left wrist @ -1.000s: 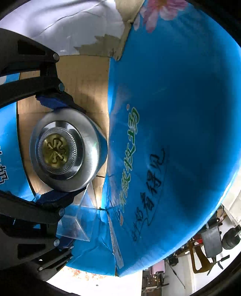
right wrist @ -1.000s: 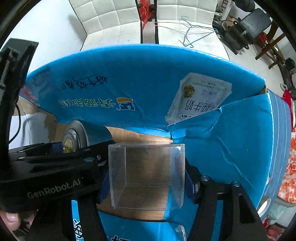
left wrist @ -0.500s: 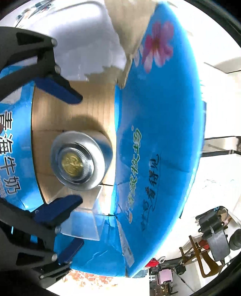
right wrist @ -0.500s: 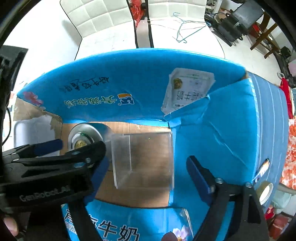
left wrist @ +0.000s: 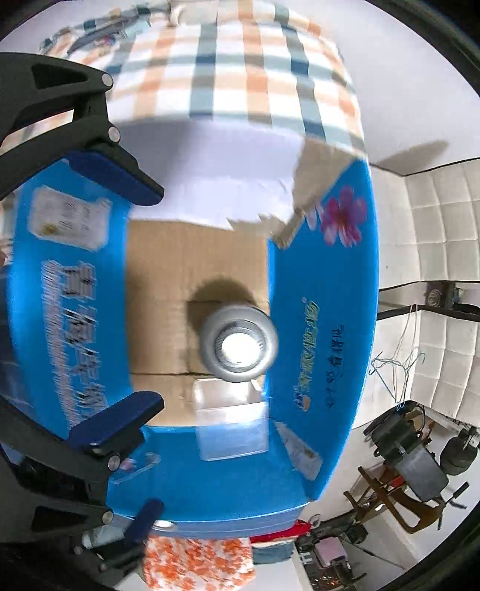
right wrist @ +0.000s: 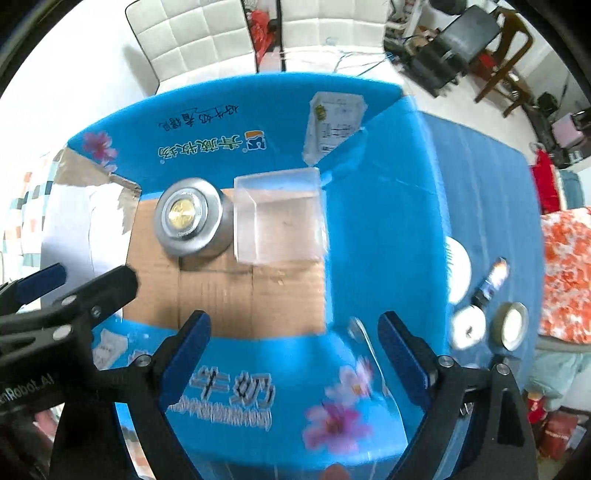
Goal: Organize rigid objects
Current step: 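Lower the tin and cube box into the blue box while both tools open, then grasp the black Blank ME tin with the left tool while the right tool grasps the grey charger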
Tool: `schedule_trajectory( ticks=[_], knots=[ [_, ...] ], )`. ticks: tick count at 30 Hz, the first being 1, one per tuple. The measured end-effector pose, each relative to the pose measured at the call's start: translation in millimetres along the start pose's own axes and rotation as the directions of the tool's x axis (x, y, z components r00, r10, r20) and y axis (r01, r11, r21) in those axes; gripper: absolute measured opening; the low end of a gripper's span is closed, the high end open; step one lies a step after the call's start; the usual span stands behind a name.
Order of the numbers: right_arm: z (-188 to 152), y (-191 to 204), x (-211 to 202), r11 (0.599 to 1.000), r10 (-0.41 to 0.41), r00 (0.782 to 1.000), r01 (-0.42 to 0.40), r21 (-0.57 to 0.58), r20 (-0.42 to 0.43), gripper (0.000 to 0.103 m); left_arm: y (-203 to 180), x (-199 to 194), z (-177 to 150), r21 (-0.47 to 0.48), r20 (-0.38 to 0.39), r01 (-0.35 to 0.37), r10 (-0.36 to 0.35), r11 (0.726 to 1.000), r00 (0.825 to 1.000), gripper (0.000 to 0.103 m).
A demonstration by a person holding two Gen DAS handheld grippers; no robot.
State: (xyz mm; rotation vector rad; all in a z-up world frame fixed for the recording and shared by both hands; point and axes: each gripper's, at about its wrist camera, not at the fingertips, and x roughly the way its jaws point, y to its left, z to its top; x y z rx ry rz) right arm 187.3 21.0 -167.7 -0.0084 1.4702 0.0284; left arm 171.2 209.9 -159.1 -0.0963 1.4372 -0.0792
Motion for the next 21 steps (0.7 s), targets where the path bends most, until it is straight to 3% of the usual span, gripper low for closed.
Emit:
schedule_trajectory(
  ticks=[6,11,21],
  knots=[
    [-32,0,-49,1.0,0.016,0.998,-0.017,0.015,0.062,0.094,-10,-31,-23,0.017,0.07,-0.032,0.03,0.999,0.997,0.103],
    [-55,4,-88,0.999,0.041,0.992,-0.04,-0.005,0.118,0.094,-32,-58,-27,0.019,0.113,-0.016,0.014,1.0,0.993,0.103],
    [-94,-4,-172,0.996,0.088,0.97,-0.08,-0.045,0.228,0.094,-47,-137,-63,0.016,0.237,-0.025,0.021,1.0,0.971,0.103]
  ],
)
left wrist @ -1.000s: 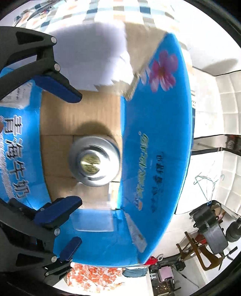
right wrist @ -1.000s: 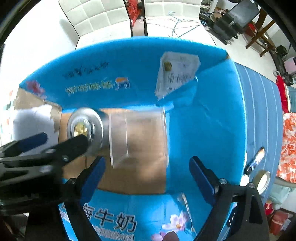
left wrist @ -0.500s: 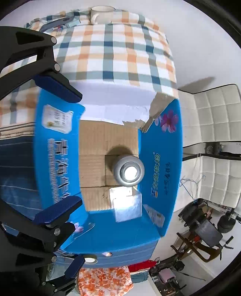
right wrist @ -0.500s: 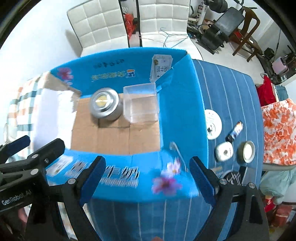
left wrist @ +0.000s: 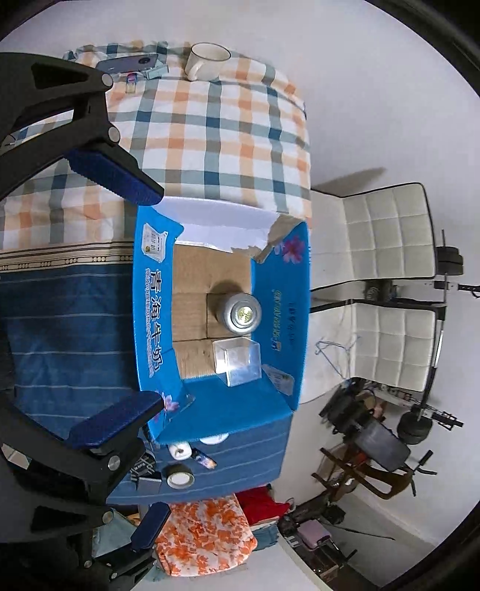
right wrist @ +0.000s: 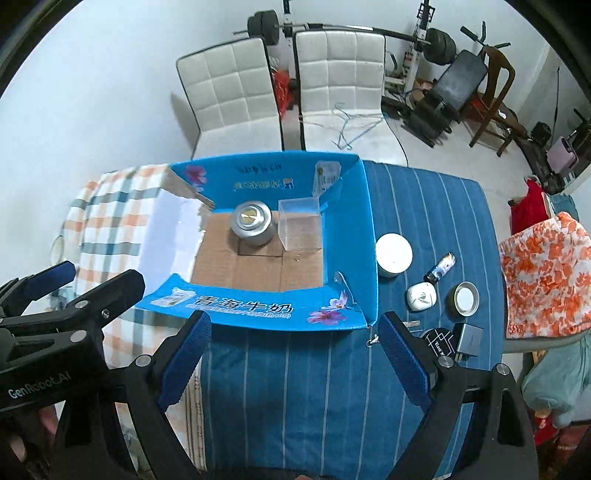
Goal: Organize rigid objects
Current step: 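Grasp the black Blank ME tin with the left tool while the right tool grasps the grey charger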
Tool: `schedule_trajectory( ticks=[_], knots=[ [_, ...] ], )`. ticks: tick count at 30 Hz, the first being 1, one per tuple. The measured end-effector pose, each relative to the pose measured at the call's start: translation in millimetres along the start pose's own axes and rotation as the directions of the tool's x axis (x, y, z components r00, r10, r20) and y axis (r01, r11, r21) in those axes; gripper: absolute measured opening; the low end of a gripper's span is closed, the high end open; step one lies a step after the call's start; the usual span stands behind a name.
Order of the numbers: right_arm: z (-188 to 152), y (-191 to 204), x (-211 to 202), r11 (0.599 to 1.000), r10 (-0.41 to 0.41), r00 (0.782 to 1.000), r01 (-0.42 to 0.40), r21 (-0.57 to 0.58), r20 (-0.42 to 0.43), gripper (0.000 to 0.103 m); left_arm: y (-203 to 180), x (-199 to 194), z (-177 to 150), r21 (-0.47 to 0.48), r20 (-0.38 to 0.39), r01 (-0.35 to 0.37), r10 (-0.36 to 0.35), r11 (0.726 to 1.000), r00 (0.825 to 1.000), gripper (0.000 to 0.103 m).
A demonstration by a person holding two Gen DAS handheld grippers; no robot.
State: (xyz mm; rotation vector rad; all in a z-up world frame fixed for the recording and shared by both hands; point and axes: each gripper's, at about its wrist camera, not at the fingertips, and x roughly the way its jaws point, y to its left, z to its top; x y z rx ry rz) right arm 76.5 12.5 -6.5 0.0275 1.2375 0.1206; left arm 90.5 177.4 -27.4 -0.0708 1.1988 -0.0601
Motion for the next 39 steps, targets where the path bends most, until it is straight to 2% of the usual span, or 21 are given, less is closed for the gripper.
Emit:
schedule_trajectory(
  ticks=[7,11,15,18,21,24,28,31,35,37,39],
  knots=[
    [-10,-5,-28,0.999,0.042,0.998,-0.042,-0.021,0.036,0.094,-15,-20,-4,0.007,0.029,-0.021,0.021,1.0,0.999,0.103],
    [-16,-26,-34,0.999,0.055,0.998,-0.054,-0.004,0.039,0.094,-40,-17,-5,0.022,0.023,0.003,-0.004,1.0,1.0,0.103],
    [-24,-83,-26,0.997,0.0,1.0,-0.001,0.081,0.01,0.094,-86,0,-4,0.085,0.005,0.047,-0.048,0.995,0.999,0.103],
    [-31,-150,-11,0.978,-0.074,0.997,0.078,0.193,-0.026,0.094,-133,22,-4,0.134,-0.015,0.117,-0.116,0.984,0.993,0.103],
    [-42,-221,12,0.942,-0.124,0.99,0.138,0.306,-0.067,0.094,-188,56,-7,0.208,-0.054,0.142,-0.134,0.968,0.99,0.103],
    [-60,-278,49,0.906,-0.146,0.984,0.175,0.387,-0.104,0.094,-240,96,-14,0.297,-0.088,0.123,-0.101,0.947,0.991,0.103],
    [-83,-331,121,0.867,-0.077,0.972,0.175,0.467,-0.222,0.093,-292,153,-31,0.384,-0.163,0.095,-0.034,0.919,0.986,0.103],
    [-98,-353,162,0.835,-0.01,0.965,0.152,0.529,-0.262,0.088,-312,191,-45,0.414,-0.226,0.089,0.008,0.906,0.974,0.103],
    [-96,-360,189,0.847,-0.01,0.966,0.146,0.512,-0.258,0.086,-313,217,-60,0.395,-0.293,0.088,0.034,0.915,0.956,0.101],
    [-94,-363,204,0.858,0.014,0.966,0.121,0.499,-0.258,0.071,-309,224,-63,0.366,-0.318,0.091,0.033,0.926,0.947,0.101],
    [-91,-357,212,0.876,-0.003,0.961,0.135,0.463,-0.275,0.066,-306,226,-66,0.344,-0.33,0.089,0.032,0.935,0.944,0.101]
  ],
)
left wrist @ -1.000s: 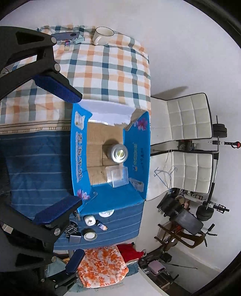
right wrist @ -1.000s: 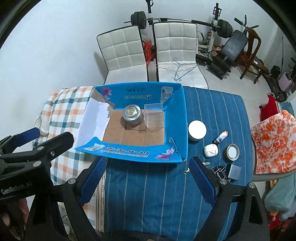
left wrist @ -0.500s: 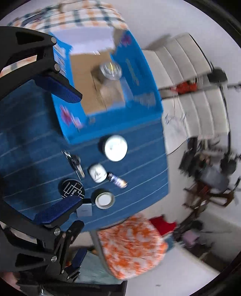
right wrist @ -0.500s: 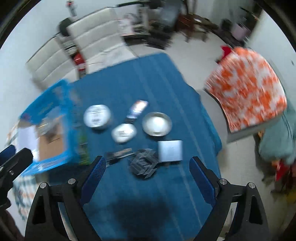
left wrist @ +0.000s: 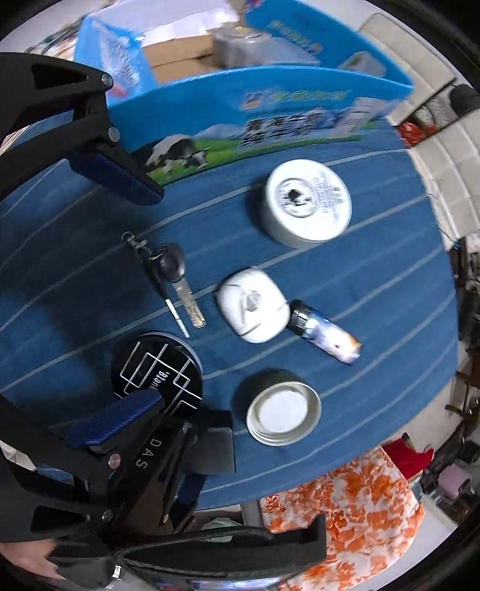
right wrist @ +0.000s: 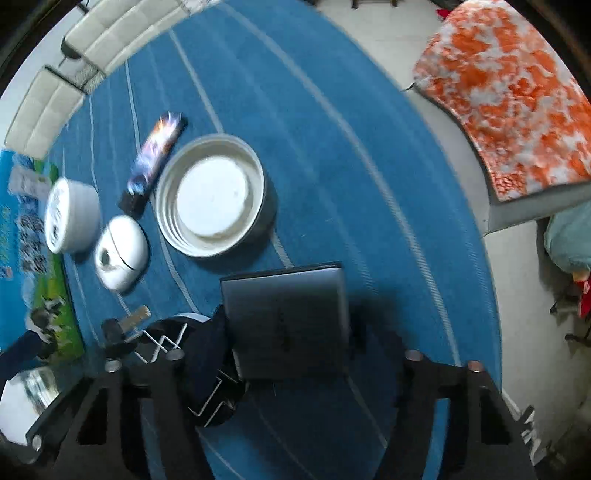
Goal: Organize rigid objects
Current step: 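Grasp the black Blank ME tin with the left tool while the right tool grasps the grey charger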
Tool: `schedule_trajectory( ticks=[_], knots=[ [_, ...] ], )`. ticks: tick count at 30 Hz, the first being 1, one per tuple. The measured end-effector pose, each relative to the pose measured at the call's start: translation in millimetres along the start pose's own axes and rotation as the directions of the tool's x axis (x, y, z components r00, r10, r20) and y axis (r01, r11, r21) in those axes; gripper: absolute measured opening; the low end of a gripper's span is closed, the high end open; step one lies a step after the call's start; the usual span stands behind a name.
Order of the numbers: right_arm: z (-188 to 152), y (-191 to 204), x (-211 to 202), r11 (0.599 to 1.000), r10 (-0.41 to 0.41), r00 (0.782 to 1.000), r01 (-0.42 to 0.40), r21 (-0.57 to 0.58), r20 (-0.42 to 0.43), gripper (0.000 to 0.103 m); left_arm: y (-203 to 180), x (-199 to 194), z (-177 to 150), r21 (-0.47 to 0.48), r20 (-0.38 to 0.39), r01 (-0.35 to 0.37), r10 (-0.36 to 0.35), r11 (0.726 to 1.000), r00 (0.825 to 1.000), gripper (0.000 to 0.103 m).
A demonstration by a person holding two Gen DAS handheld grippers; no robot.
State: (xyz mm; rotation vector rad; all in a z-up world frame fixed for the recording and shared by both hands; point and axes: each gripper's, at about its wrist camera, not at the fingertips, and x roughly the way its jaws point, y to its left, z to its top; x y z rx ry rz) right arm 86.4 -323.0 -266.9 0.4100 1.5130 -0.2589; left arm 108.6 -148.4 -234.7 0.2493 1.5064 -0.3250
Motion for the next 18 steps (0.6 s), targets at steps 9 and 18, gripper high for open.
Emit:
schedule_trajectory(
  ticks=[9,18],
  knots=[
    [-23,-46,-3,0.998,-0.069,0.997,0.069,0.006,-0.04,0.062,-19,23,-1,-0.021,-0.079,0.101,-0.102,0.995,0.992,0.101],
    [-33,-67,-4,0.993,-0.103,0.994,0.105,0.051,-0.035,0.062,-47,71,1,-0.009,-0.212,0.14,-0.139,0.99,0.967,0.1]
  ],
)
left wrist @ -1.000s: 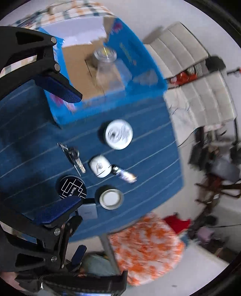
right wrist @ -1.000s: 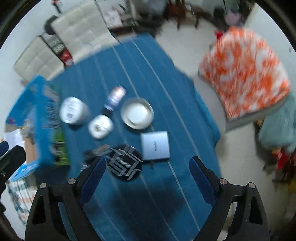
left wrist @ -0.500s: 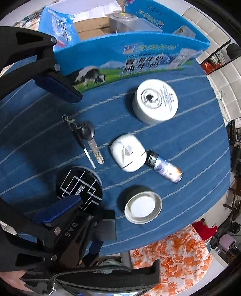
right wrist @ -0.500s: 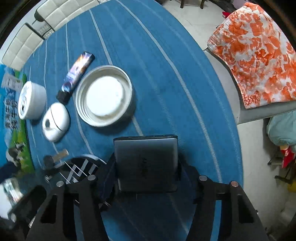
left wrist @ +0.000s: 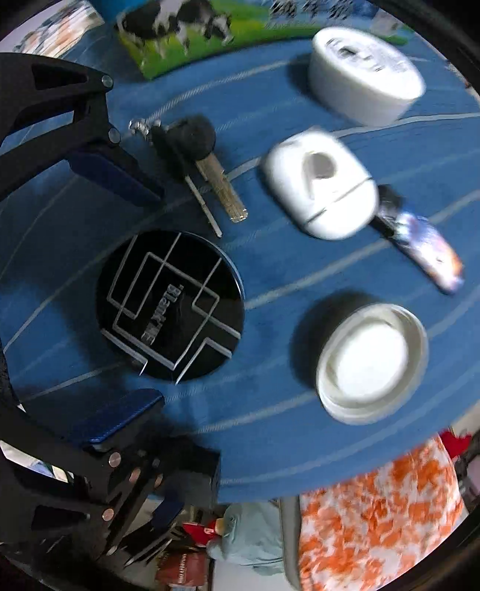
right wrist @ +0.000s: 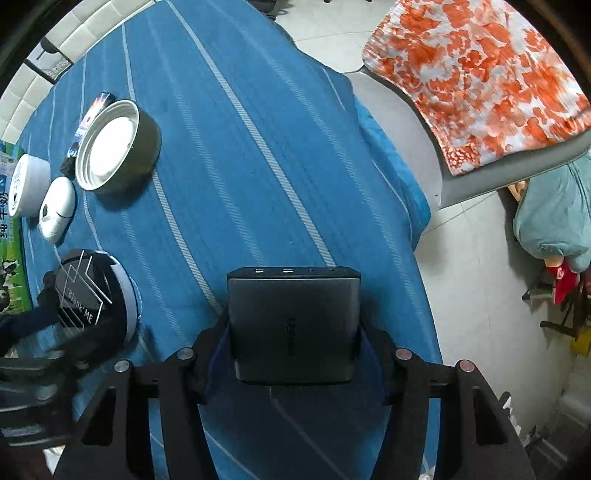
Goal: Organize rigid objects
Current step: 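Grasp the black Blank ME tin with the left tool while the right tool grasps the grey charger, then carry the black tin and grey charger into the blue box while both tools release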
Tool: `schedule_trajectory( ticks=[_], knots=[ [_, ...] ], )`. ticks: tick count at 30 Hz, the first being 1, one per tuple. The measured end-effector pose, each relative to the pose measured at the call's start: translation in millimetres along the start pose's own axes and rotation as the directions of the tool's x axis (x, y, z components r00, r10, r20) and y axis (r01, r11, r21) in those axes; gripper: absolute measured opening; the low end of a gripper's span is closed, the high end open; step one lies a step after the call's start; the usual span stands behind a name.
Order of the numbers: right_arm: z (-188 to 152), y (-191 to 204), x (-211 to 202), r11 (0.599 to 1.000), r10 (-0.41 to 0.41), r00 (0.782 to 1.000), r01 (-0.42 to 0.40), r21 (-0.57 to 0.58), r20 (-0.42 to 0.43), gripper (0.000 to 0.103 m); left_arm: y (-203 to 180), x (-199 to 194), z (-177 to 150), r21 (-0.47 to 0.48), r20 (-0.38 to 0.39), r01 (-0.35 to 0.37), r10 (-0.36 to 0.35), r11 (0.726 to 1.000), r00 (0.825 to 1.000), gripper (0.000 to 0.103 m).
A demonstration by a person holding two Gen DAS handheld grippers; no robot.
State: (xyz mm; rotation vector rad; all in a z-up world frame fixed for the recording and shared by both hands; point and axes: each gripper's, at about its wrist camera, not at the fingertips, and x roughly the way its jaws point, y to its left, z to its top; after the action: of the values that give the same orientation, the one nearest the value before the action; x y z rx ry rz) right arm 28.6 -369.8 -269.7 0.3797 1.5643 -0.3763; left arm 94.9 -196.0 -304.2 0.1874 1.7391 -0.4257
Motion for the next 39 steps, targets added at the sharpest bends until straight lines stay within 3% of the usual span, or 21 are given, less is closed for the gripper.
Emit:
schedule_trajectory(
  ticks=[1,4,5,11,19,27,39],
  knots=[
    [0,1,-1,1.0,-0.001,1.0,0.001,0.003,0.0,0.062,2,2,1,-0.011,-0.002,0.003,-0.003,1.0,1.0,0.1],
    [-1,5,-2,1.0,-0.018,1.0,0.018,-0.005,0.002,0.062,-2,-6,0,0.016,0.055,-0.028,0.027,0.999,0.998,0.087],
    [-2,7,-3,1.0,-0.026,1.0,0.026,-0.009,0.004,0.062,-6,-9,-1,0.033,0.071,-0.038,0.036,0.999,0.997,0.077],
    [-8,22,-8,0.994,-0.082,0.996,0.084,-0.075,0.019,0.061,-10,-11,-5,0.039,0.102,-0.049,0.045,0.998,0.994,0.076],
    [-27,28,-25,0.995,-0.056,0.998,0.058,-0.078,0.027,0.061,3,-54,-31,0.073,0.194,-0.052,0.037,0.996,0.98,0.075],
    [-45,61,-86,0.991,0.01,0.993,0.005,-0.136,0.114,0.061,33,-126,-62,0.035,0.345,-0.05,0.035,0.998,0.938,0.075],
    [-92,170,-171,0.944,0.149,0.96,-0.068,-0.322,0.235,0.061,116,-193,-112,-0.148,0.452,-0.036,0.1,0.988,0.886,0.076]
  ],
)
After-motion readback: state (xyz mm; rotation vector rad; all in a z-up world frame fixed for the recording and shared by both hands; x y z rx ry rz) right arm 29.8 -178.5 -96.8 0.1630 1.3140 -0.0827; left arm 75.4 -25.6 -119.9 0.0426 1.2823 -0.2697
